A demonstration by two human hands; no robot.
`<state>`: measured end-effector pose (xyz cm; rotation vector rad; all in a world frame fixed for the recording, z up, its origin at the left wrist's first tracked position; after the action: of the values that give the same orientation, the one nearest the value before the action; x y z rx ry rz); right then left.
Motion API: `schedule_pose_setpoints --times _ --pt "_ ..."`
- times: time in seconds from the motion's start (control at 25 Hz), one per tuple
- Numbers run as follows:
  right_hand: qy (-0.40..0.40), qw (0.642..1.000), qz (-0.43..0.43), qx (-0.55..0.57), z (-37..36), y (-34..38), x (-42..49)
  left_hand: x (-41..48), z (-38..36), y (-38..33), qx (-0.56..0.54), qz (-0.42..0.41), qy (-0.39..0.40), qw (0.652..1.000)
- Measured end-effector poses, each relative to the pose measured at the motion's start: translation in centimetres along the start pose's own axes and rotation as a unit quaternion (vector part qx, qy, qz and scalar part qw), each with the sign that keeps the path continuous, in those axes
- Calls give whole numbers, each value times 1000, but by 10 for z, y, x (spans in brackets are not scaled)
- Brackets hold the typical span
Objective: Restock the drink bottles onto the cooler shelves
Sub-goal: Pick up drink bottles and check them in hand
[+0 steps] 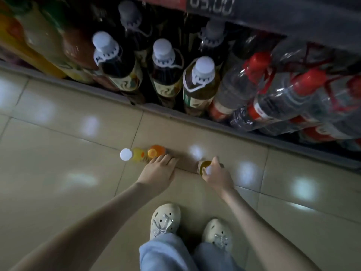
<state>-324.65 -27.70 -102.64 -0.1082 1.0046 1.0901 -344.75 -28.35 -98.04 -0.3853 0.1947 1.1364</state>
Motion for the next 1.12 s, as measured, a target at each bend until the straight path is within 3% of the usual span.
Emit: schedule_pose_setpoints --times 0.16,0.28,0.56,0.84,0.96,1.12 --pt "-8 996 -14 -84 -10 3 4 -5 0 -2 -40 7 -1 999" --pt "-6 992 -12 -122 26 31 -44 -23 48 -16 -75 19 35 996" --pt "-161 978 136 -9 227 168 -240 -55 301 -88 -119 38 2 992" --pt "-308 917 252 19 426 273 -455 -116 599 -159 -59 -93 -165 980" --pt "-355 892 278 41 475 286 -520 -137 679 -184 -39 -149 -219 963" --pt "-444 837 315 59 538 286 -582 -148 751 -222 1 -220 -334 916"
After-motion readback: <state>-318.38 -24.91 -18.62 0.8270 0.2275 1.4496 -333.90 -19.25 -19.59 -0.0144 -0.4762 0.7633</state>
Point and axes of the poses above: each hand's wrist, its own x-axis towards the middle knuckle, its own z-axis out of the back of the hand, y = z × x, the point moved 1 cm from there along x, towards the middle knuckle, and after that the axes turned 5 degrees about x, right-handed, at the moved point
